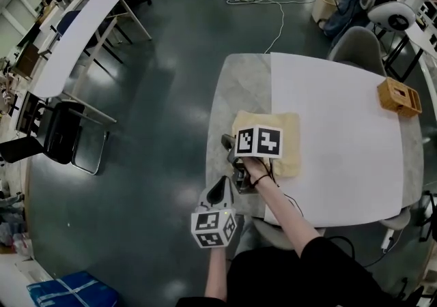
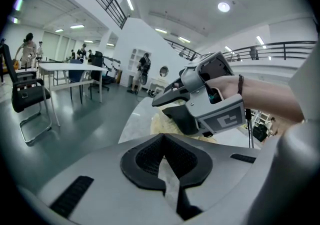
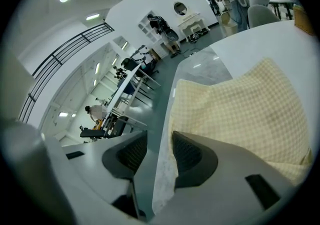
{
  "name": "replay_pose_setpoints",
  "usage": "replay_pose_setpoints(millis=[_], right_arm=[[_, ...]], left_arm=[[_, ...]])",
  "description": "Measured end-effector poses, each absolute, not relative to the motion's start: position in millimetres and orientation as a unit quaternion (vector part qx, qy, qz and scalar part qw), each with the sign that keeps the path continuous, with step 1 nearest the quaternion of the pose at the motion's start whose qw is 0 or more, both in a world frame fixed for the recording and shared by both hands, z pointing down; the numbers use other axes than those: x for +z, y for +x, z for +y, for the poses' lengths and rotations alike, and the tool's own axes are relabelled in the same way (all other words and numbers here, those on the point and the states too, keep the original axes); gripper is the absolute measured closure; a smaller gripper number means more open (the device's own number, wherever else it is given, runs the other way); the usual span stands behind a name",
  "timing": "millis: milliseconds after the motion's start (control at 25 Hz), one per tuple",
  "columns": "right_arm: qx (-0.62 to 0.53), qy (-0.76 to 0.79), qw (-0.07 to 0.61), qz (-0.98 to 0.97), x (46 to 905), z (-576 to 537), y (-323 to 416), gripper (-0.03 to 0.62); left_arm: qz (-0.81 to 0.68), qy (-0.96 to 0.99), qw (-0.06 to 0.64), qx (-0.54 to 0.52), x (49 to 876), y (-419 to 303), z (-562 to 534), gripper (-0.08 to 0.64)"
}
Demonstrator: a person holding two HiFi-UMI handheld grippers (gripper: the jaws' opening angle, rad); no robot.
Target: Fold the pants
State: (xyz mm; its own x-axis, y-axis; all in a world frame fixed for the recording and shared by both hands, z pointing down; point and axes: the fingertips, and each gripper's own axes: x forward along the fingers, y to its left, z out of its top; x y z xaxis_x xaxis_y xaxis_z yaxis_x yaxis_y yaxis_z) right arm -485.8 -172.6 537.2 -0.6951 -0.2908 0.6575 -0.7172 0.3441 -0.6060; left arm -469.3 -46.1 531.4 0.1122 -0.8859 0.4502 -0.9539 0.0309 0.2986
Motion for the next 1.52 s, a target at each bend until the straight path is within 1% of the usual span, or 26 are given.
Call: replay_pose_setpoints(millis=[280, 320, 400, 560, 920, 1160, 1520], right_arm=[[0.448, 0.305, 0.228, -0.809, 523.3, -164.0, -478.0, 0.473], [0.445, 0.297, 0.224, -0.814, 517.7, -163.0, -476.6, 0.480], [0.455, 0.267, 0.207, -0.824, 505.0, -158.4, -476.2, 0.531], [0.467, 0.200, 0.163, -0.846, 477.8, -149.2, -466.0, 0.561], [0.349, 0.176, 0.111, -0.914, 415.0, -158.3, -371.1, 0.577], [0.324, 0.181, 0.060, -0.927, 389.0, -156.2, -295.6, 0.578], [0.246, 0.213, -0.003, -0.946, 349.6, -140.0, -199.4, 0.577]], left_arm=[[-0.668, 0.694, 0.263, 0.066, 522.2, -461.3, -47.4, 0.546], [-0.668, 0.694, 0.261, 0.067, 520.3, -459.9, -47.8, 0.546], [-0.668, 0.695, 0.257, 0.070, 515.6, -455.9, -48.6, 0.546], [-0.670, 0.698, 0.242, 0.072, 503.7, -444.3, -51.9, 0.546], [-0.676, 0.710, 0.187, 0.065, 452.7, -417.5, -59.7, 0.546], [-0.674, 0.724, 0.139, 0.057, 413.3, -388.8, -61.1, 0.546], [-0.678, 0.730, 0.075, 0.039, 369.2, -345.9, -52.7, 0.546]])
